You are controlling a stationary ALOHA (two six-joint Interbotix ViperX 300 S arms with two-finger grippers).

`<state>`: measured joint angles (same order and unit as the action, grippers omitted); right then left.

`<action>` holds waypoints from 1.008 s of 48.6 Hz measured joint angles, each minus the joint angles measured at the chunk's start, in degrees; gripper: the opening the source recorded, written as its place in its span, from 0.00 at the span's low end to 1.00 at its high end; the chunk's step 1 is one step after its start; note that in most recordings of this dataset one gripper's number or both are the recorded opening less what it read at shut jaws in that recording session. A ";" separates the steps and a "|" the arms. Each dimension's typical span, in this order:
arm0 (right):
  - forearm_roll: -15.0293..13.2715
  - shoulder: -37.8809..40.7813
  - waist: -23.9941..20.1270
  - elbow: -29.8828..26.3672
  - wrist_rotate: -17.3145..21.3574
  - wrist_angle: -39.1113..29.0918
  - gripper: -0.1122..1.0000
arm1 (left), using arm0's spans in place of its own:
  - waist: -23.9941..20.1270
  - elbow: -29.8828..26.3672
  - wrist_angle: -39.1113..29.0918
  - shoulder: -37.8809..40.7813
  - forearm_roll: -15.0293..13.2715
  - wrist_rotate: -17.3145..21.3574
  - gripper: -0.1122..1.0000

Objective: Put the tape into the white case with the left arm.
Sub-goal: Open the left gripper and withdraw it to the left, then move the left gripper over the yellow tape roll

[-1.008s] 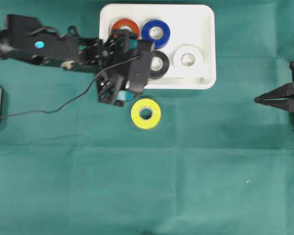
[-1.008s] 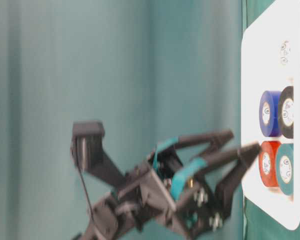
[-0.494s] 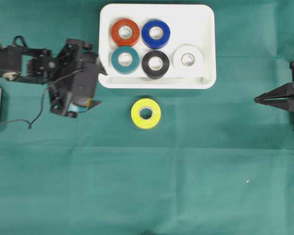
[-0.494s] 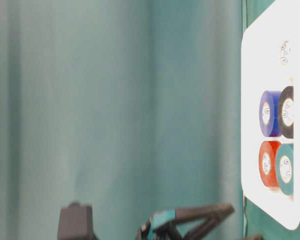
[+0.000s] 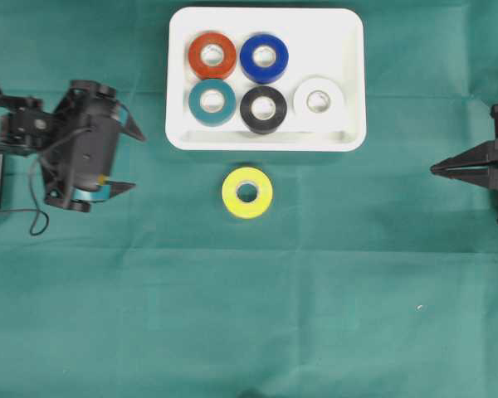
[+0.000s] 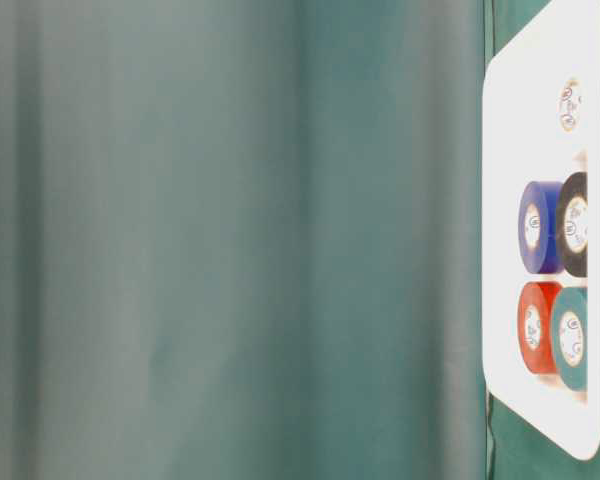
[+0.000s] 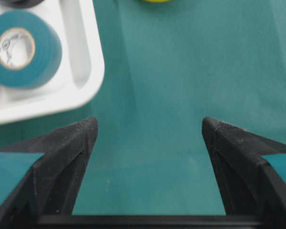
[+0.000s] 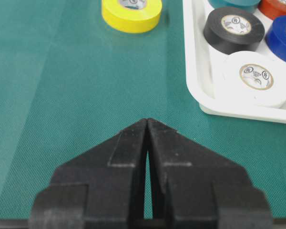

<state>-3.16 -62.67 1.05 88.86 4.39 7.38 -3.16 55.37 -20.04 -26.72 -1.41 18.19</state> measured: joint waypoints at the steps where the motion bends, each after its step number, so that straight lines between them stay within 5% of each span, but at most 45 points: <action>1: 0.00 -0.09 0.00 0.00 0.00 0.00 0.02 | 0.09 0.44 0.00 -0.62 0.00 -0.09 0.91; 21: 0.00 0.00 0.00 0.00 0.00 0.00 0.02 | 2.29 8.53 1.49 -12.83 0.00 -4.04 0.91; 49: 0.09 -0.09 0.00 0.00 0.00 0.00 0.02 | 2.64 9.14 2.90 -12.74 0.00 -4.13 0.91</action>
<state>-3.08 -62.75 1.05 88.86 4.39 7.38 -0.53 64.51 -17.14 -39.46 -1.41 14.06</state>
